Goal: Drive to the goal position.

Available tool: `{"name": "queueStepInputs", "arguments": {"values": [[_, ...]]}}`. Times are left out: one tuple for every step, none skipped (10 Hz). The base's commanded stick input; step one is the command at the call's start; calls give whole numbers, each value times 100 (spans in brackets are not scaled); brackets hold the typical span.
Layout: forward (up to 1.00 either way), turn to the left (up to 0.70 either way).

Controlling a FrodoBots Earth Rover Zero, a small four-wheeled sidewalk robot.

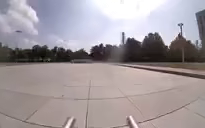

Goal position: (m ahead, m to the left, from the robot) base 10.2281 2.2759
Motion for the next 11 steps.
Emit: {"name": "queueStepInputs", "arguments": {"values": [[70,5],[70,5],[70,5],[70,5],[70,5],[70,5],[70,5],[70,5],[70,5],[70,5],[70,5]]}}
